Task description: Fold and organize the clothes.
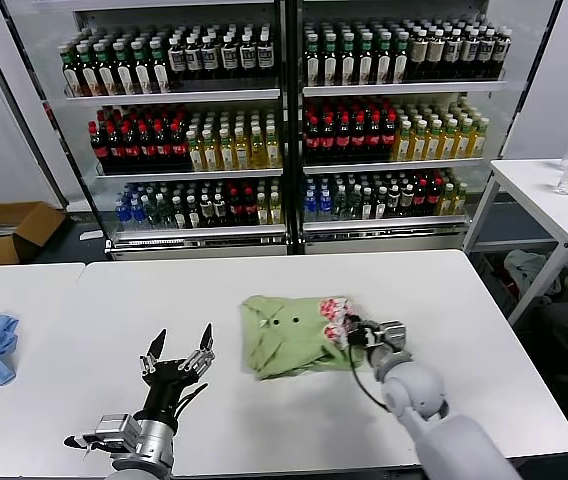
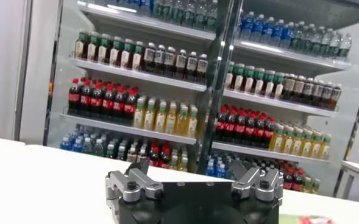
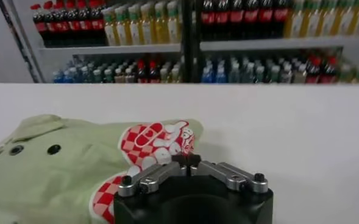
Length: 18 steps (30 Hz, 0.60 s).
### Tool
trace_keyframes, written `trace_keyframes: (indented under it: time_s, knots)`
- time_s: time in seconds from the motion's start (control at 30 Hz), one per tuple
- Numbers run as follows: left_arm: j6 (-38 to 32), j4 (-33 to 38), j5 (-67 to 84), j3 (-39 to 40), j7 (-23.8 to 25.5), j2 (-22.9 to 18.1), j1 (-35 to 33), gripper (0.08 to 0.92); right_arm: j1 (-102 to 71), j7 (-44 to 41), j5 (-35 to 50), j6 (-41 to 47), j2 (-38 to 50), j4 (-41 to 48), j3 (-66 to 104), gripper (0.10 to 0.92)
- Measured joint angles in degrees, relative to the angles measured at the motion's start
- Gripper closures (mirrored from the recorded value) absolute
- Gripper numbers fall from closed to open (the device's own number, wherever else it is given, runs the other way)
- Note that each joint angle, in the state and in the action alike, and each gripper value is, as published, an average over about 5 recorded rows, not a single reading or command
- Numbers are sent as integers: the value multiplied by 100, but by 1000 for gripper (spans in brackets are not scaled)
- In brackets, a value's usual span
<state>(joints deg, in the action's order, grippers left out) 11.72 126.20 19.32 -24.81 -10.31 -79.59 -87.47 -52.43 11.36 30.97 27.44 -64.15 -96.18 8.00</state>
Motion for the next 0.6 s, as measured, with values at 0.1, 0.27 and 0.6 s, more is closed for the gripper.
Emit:
trace_keyframes:
  time_s: [0.1, 0.27, 0.6]
  knots:
    - [-8, 21, -53, 12, 28, -8, -20, 177, -131, -58, -205, -217, 163, -160, 154, 846]
    - [-26, 100, -167, 60, 85, -7, -91, 177, -670, -86, -652, -660, 251, -673, 519, 699]
    - [-92, 303, -409, 159, 264, -19, -304, 177, -2379, -46, -1488, -1609, 106, -2041, 1528, 413]
